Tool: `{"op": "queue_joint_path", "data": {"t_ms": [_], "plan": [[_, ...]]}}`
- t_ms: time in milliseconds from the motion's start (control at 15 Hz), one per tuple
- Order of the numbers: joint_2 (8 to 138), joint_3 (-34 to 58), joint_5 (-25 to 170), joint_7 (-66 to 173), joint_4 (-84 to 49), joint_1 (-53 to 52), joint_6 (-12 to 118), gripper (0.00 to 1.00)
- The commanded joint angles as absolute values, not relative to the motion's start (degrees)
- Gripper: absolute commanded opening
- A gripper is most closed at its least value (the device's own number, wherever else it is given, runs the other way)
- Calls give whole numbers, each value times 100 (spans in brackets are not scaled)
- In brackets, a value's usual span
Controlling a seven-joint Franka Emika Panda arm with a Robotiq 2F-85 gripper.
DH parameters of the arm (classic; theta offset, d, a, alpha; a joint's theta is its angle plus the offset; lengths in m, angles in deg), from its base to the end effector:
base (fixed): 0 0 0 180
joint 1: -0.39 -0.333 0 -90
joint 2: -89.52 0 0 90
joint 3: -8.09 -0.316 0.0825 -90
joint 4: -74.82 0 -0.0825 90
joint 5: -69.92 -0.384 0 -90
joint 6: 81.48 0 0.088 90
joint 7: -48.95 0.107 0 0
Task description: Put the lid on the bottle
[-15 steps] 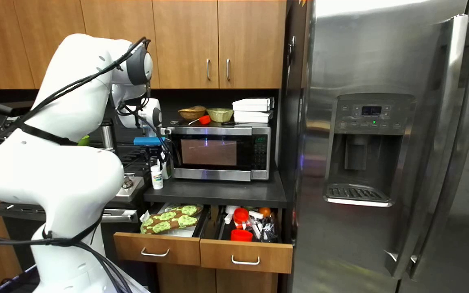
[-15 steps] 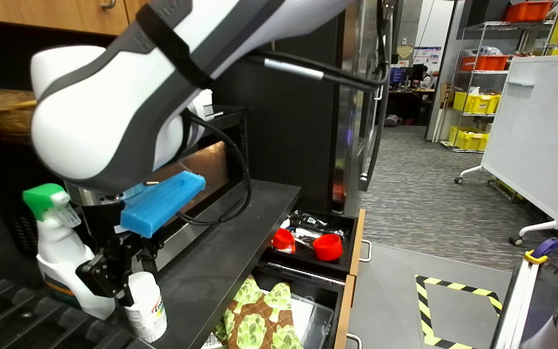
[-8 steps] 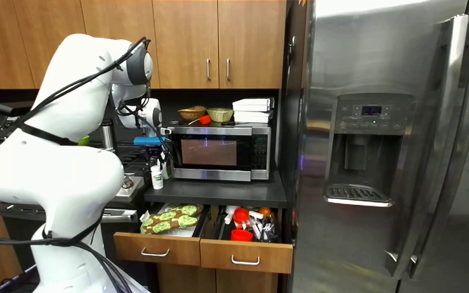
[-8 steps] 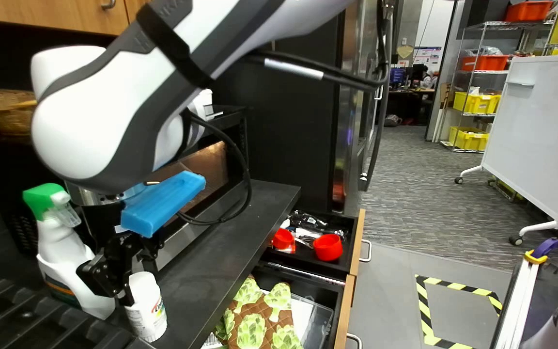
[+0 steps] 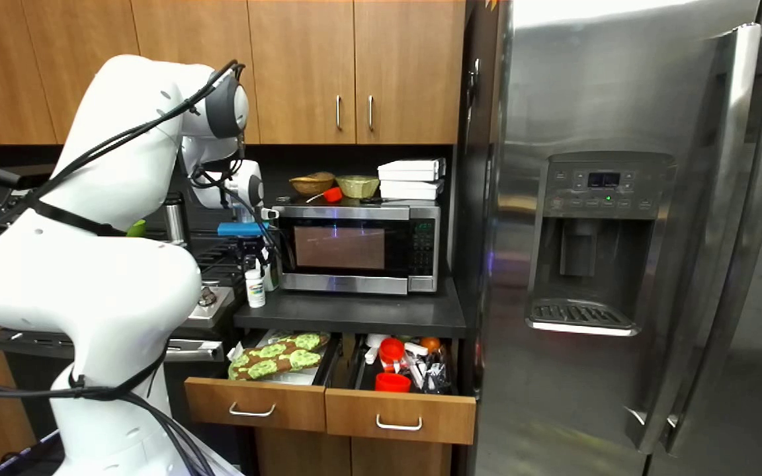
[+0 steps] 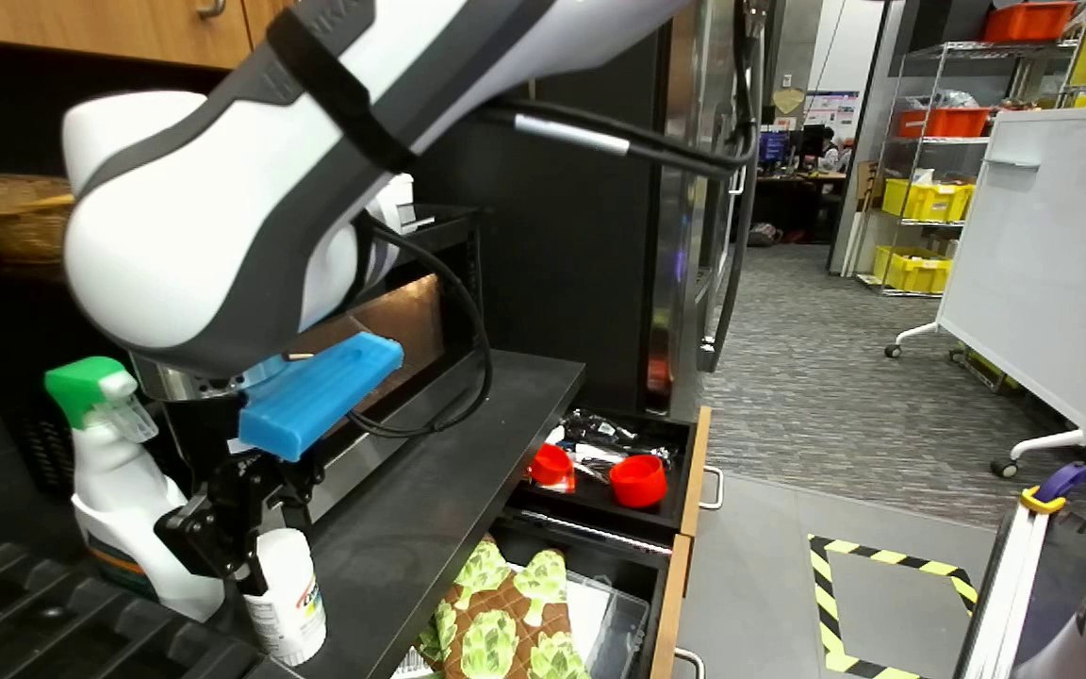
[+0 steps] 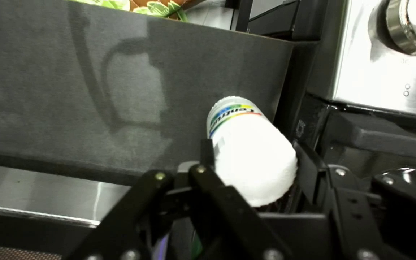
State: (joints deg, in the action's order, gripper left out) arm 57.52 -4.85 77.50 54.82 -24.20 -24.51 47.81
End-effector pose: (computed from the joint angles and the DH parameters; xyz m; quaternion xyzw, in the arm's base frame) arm 0.5375 0.3949 0.2658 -0.9538 -0.3004 0.0094 0.0056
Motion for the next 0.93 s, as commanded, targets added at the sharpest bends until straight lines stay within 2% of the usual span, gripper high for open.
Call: {"op": "queue_joint_path", "data": {"t_ms": [0,200,267,333,400,533,600,867], "plan": [[5738,-428,7798,5479,-2335,-2437,4669,31],[5721,-428,7800,5476,-2317,-2439,4662,31],[5719,-427,7800,5472,-2314,-2438,4658,61],[5717,-425,7803,5470,-2313,-2438,4655,69],[5716,-424,7803,5467,-2309,-2435,4649,85],[5719,-420,7803,5465,-2310,-2430,4638,97],[5721,-419,7801,5464,-2311,-2427,4632,100],[5770,-409,7819,5469,-2322,-2428,4601,100]]}}
